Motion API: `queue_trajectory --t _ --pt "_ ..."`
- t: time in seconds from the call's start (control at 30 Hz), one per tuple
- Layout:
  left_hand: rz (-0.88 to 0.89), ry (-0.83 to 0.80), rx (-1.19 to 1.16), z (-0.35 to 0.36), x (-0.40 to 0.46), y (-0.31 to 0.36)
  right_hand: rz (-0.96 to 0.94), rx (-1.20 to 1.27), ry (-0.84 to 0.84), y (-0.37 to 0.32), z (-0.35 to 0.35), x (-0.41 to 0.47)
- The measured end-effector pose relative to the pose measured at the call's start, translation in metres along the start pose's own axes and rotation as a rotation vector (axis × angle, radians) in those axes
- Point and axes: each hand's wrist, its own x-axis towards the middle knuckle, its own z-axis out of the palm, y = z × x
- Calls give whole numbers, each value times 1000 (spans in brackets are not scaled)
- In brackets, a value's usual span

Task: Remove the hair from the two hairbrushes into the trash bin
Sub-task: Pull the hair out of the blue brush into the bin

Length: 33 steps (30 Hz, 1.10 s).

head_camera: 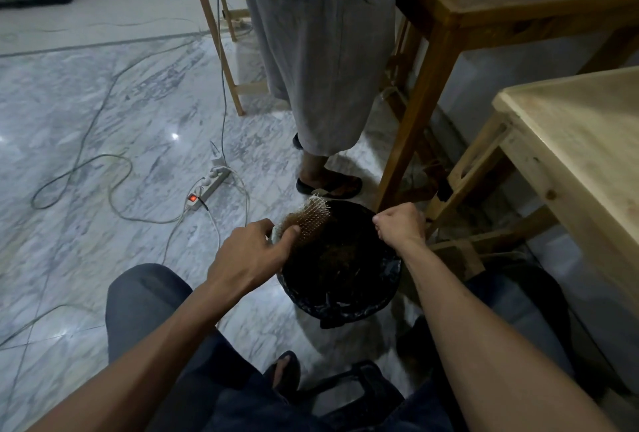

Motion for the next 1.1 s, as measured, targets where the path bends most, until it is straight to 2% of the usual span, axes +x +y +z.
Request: queue_trajectory --t 0.07,0.17,0.23,0.3,0.37,0.43,0.57,0.67,0.77,0.9,1.0,1.1 --pt "-8 3 23 0 0 1 -26 -33 -97 -2 0 -6" --pt "17 -24 47 4 1 5 -90 -9 -474 -13 -5 -19" --pt "33 -36 42 8 0 10 -114 153 -695 -18 -6 -24" --pt "38 -36 44 10 0 13 -111 340 -792 -20 -7 -28" --pt "37 -30 46 11 1 15 -151 408 -710 -20 -6 -31" --pt "36 -27 36 9 1 14 -156 398 -530 -17 -1 -26" --pt "49 -44 47 9 0 19 -21 405 -274 -20 16 -22" --pt "53 -66 111 7 4 23 29 292 -154 -31 25 -19" --pt "51 -76 111 1 11 20 -35 131 -52 -46 26 -12" --pt "29 -72 116 1 15 16 -81 1 -26 -53 31 -14" --pt "4 -94 90 0 17 10 -39 54 -65 -45 31 -11" --pt "12 -148 33 5 12 8 46 131 -33 -31 29 -6"
